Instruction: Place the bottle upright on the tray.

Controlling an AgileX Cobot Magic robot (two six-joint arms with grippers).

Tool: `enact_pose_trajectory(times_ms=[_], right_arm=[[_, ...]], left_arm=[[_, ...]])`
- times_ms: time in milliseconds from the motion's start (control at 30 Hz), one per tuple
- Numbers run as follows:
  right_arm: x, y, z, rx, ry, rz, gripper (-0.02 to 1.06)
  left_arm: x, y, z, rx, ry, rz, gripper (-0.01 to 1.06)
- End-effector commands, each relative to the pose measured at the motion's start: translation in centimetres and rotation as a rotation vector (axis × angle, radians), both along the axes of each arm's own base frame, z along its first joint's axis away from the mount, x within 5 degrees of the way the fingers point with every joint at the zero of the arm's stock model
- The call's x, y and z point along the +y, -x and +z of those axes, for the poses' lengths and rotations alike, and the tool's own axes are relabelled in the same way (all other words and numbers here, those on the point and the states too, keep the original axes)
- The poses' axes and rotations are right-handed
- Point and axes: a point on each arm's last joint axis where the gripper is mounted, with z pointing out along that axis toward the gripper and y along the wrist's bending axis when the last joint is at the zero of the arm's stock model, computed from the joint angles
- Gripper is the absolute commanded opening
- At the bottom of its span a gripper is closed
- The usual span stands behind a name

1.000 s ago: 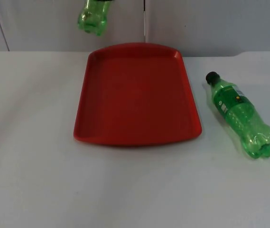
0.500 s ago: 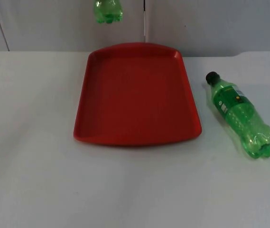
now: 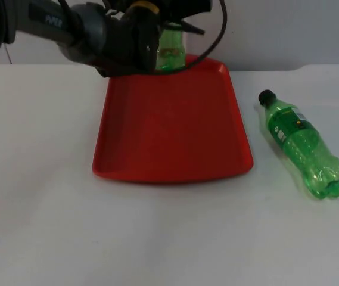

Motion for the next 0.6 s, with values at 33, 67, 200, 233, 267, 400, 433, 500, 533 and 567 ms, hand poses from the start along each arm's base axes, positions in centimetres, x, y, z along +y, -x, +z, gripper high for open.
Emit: enact_pose_trajectory(times_ms=[33,67,200,233,267,400,433,500,533,567], right_arm=[[0.0,0.0,0.0,-0.006,0.014,-0.004,1.05],[0.0,0.0,0.0,-0.006,0.014,-0.004,1.05],[0.0,0.0,0.0,-0.006,0.014,-0.004,1.05],[0.0,0.0,0.0,-0.006,0.014,-0.004,1.05],[0.0,0.0,0.0,-0.006,0.014,-0.004,1.05],[0.0,0.0,0.0,-0.006,0.014,-0.004,1.05],[0.0,0.0,0.0,-0.006,0.014,-0.004,1.05],[0.0,0.0,0.0,-0.006,0.014,-0.004,1.05],[0.0,0.0,0.0,-0.006,0.014,-0.004,1.05],[0.0,0.0,0.0,-0.006,0.014,-0.004,1.05]], left_arm=[[-0.2,0.1,0.0,-0.067,0.006,-0.029,0.00],[-0.2,0.1,-0.6,-0.063,0.019,-0.032,0.00],[-0.1,0.1,-2.0,-0.081,0.049,-0.021,0.00],[-0.1,0.2,-2.3,-0.087,0.054,-0.021,0.00],[-0.1,0.2,-2.9,-0.077,0.055,-0.021,0.00],[-0.2,0.2,-4.1,-0.067,0.031,-0.036,0.00],[-0.2,0.3,-4.7,-0.058,0.026,-0.036,0.00],[-0.2,0.3,-4.9,-0.053,0.024,-0.037,0.00],[-0.2,0.3,-5.4,-0.050,0.019,-0.039,0.00],[-0.2,0.3,-5.6,-0.047,0.017,-0.039,0.00]])
